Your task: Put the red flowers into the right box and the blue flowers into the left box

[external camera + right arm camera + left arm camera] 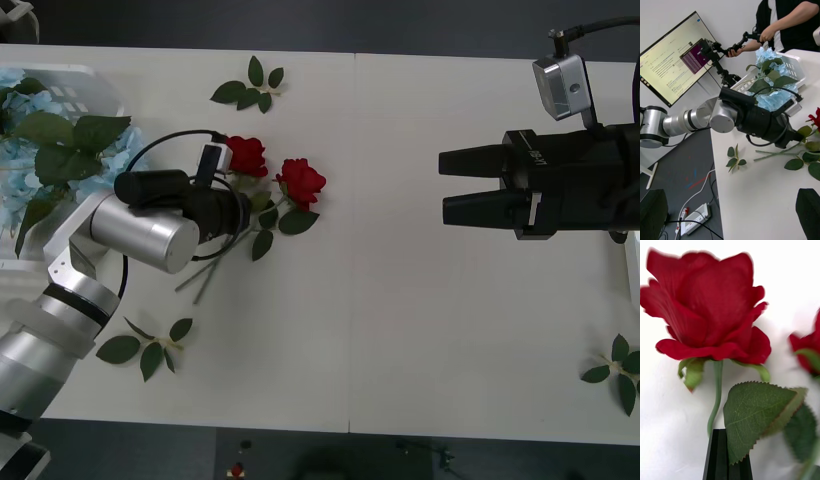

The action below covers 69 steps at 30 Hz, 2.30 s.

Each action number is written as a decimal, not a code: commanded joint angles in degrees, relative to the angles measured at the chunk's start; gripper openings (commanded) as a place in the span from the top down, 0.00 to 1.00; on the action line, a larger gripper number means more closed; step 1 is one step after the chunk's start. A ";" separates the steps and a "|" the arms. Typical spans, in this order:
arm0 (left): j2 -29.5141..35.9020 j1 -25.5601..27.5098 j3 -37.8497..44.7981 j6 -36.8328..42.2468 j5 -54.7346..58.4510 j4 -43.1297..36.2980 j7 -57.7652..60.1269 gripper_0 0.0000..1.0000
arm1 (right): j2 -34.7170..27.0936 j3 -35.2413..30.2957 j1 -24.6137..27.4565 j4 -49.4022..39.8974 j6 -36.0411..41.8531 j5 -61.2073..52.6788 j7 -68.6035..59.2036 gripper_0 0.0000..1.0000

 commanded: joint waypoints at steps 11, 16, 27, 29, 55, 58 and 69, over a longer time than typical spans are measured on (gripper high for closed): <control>2.97 4.84 13.57 16.31 8.45 -22.81 0.37 1.00 | 0.39 -1.35 -1.25 -0.34 -0.24 -0.45 -0.47 0.00; 2.88 5.81 13.57 15.78 7.75 -21.49 0.02 0.94 | 0.39 -1.35 -1.25 -0.34 -0.24 -0.45 -0.47 0.00; 2.44 5.90 13.57 14.02 6.34 -20.35 -0.16 0.00 | 0.39 -1.35 -1.25 -0.34 -0.24 -0.45 -0.47 0.00; 2.27 5.55 13.31 12.97 6.16 -19.20 -0.51 0.00 | 0.39 -1.35 -1.25 -0.34 -0.24 -0.45 -0.47 0.00; 2.00 -2.45 6.19 6.81 -1.48 -5.05 -23.53 0.00 | 0.39 -1.35 -1.25 -0.34 -0.24 -0.45 -0.47 0.00; 1.65 -2.36 6.10 6.72 -1.57 -3.91 -24.15 0.00 | 0.39 -1.35 -1.25 -0.34 -0.24 -0.45 -0.47 0.00; 1.56 -2.36 2.32 6.72 -2.36 -3.03 -24.76 0.00 | 0.39 -1.35 -1.25 -0.34 -0.24 -0.45 -0.47 0.00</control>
